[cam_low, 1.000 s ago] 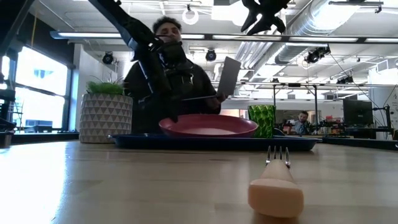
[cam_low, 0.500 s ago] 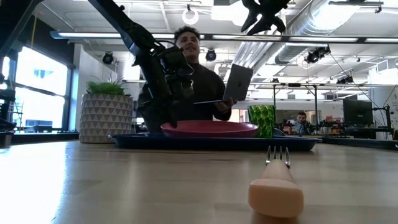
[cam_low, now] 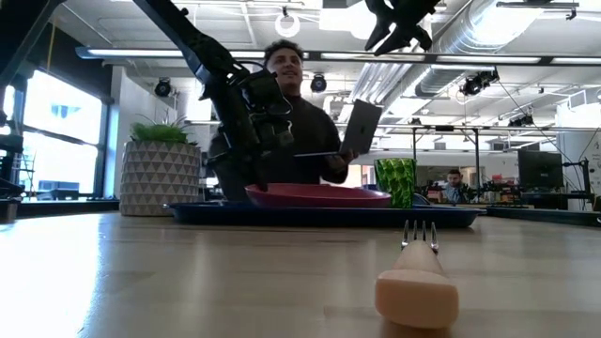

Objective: Pick and place plate/cup/fork/spoon on tray
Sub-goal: Put the pink plate on the blue serving tray to the bottom left of the green cup

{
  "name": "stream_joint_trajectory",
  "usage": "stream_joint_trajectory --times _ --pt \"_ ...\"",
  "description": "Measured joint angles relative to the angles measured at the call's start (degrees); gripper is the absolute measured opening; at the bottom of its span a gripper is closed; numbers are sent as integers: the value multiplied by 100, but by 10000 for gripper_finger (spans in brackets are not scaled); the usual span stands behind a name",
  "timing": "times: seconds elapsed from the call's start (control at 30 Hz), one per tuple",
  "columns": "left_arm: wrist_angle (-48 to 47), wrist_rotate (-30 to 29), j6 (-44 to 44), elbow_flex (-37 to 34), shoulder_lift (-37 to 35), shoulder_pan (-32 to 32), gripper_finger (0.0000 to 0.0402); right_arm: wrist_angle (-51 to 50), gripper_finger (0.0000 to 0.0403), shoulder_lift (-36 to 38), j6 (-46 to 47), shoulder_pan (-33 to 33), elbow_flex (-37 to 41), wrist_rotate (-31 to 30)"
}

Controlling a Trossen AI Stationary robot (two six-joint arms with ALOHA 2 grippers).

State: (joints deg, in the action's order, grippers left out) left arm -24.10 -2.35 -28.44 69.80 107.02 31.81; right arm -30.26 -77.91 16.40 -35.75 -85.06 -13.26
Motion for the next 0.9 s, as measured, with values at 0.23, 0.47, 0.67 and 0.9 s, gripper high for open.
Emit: stream_joint_trajectory --times 0.23,0.47,0.67,0.9 --pt "0 -3 -110 -2 0 2 20 -121 124 0 -28 0 0 0" --pt "-2 17 -147 -4 0 2 22 -330 124 -2 132 7 0 0" --pt "-14 -83 -152 -8 -39 13 23 -364 124 -2 130 7 0 6" --pt "-13 -289 18 -11 -445 22 23 -362 124 -2 153 7 0 225"
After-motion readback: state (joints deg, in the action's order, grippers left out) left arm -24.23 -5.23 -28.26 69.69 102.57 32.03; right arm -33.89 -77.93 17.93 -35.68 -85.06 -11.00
